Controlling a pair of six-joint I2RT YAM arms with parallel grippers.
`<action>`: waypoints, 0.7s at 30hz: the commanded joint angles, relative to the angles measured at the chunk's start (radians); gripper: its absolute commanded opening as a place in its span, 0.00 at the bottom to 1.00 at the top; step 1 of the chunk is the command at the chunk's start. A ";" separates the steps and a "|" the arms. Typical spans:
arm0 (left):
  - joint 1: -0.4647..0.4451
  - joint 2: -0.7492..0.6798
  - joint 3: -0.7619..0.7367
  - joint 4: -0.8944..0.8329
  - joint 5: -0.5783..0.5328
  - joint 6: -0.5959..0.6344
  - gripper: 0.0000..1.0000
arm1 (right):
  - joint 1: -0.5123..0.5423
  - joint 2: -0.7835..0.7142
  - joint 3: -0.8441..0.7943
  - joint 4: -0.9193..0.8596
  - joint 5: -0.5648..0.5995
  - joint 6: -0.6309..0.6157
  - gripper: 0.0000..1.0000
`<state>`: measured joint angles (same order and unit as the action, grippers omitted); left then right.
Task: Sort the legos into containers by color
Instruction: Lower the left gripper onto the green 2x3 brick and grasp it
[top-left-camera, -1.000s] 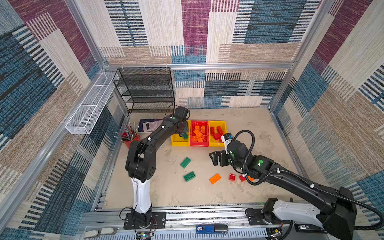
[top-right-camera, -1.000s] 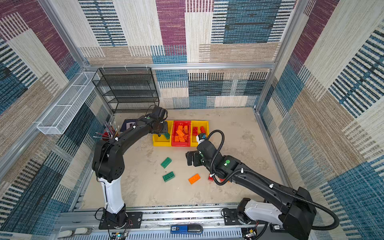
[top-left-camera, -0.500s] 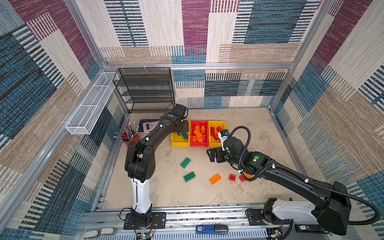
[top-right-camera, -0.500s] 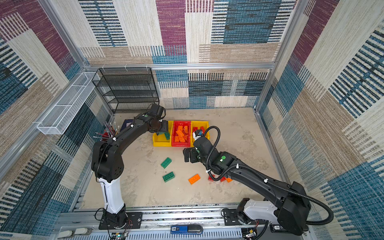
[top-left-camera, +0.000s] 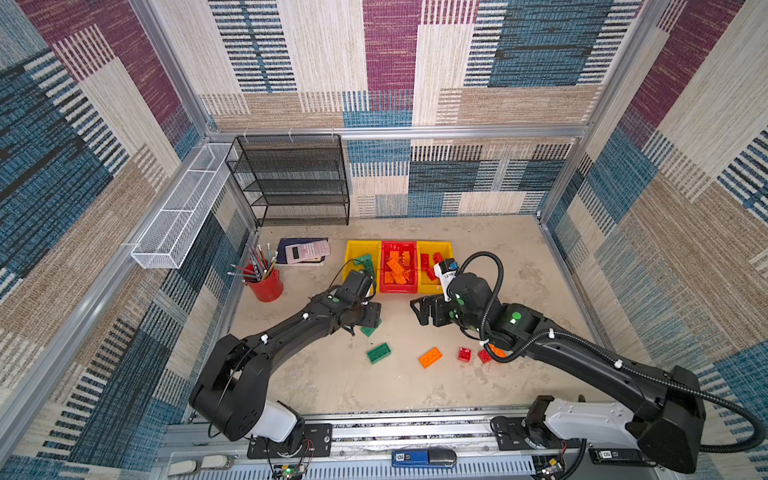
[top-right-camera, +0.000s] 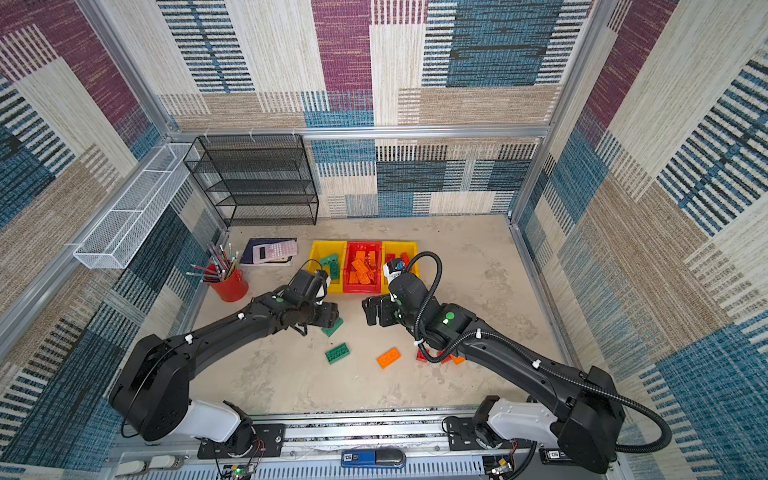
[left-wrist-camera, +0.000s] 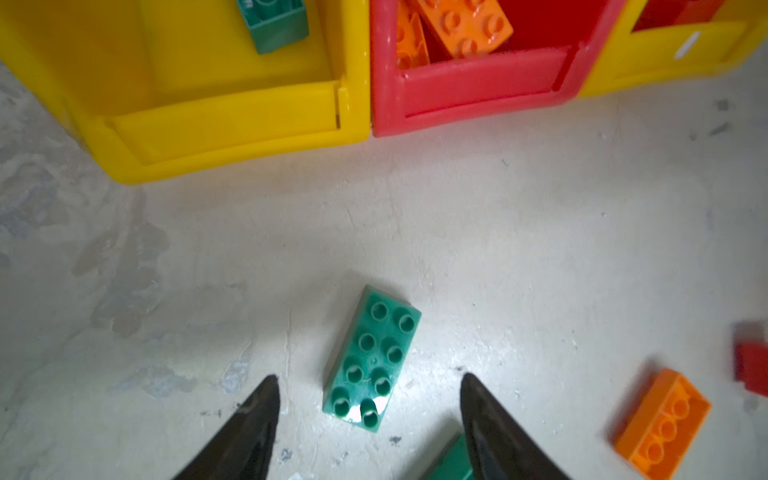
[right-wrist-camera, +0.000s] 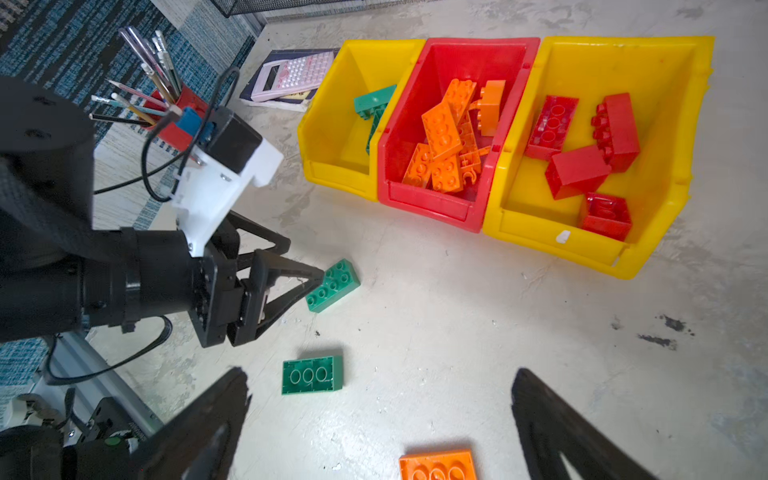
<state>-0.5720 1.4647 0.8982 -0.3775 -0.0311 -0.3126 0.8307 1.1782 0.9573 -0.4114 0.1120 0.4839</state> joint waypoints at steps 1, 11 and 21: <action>-0.021 -0.019 -0.036 0.072 -0.007 0.056 0.70 | 0.004 -0.028 -0.010 0.006 -0.024 0.032 1.00; -0.028 0.110 -0.024 0.072 -0.022 0.089 0.67 | 0.008 -0.066 -0.069 -0.007 -0.046 0.086 1.00; -0.028 0.187 0.028 0.017 -0.068 0.078 0.31 | 0.008 -0.071 -0.079 -0.007 -0.023 0.087 1.00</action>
<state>-0.5983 1.6478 0.9058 -0.3363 -0.0738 -0.2470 0.8383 1.1057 0.8780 -0.4271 0.0792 0.5640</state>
